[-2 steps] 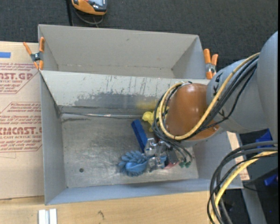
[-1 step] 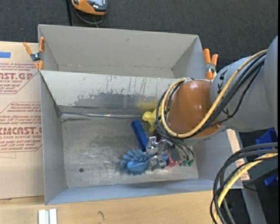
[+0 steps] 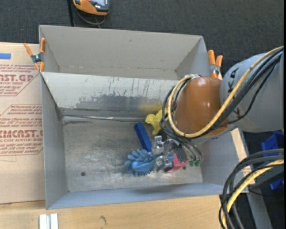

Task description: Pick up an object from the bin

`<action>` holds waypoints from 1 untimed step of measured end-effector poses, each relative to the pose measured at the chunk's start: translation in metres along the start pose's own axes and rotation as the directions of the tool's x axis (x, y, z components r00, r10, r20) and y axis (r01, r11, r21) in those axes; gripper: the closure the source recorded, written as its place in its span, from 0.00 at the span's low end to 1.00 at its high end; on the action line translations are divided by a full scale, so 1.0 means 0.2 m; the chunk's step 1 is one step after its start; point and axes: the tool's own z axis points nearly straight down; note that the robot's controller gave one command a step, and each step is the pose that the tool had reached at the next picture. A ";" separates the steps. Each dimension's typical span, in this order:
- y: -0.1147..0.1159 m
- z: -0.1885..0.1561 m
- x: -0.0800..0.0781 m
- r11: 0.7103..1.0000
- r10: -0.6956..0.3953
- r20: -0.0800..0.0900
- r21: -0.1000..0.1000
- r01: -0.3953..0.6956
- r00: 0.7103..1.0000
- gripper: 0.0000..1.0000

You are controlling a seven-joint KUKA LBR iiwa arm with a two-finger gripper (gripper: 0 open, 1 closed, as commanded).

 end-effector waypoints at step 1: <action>0.00 -0.08 0.00 1.000 0.000 0.001 0.000 0.000 1.000 1.00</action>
Offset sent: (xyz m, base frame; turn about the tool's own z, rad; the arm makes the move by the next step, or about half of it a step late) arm 0.0000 0.0000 0.0060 0.0000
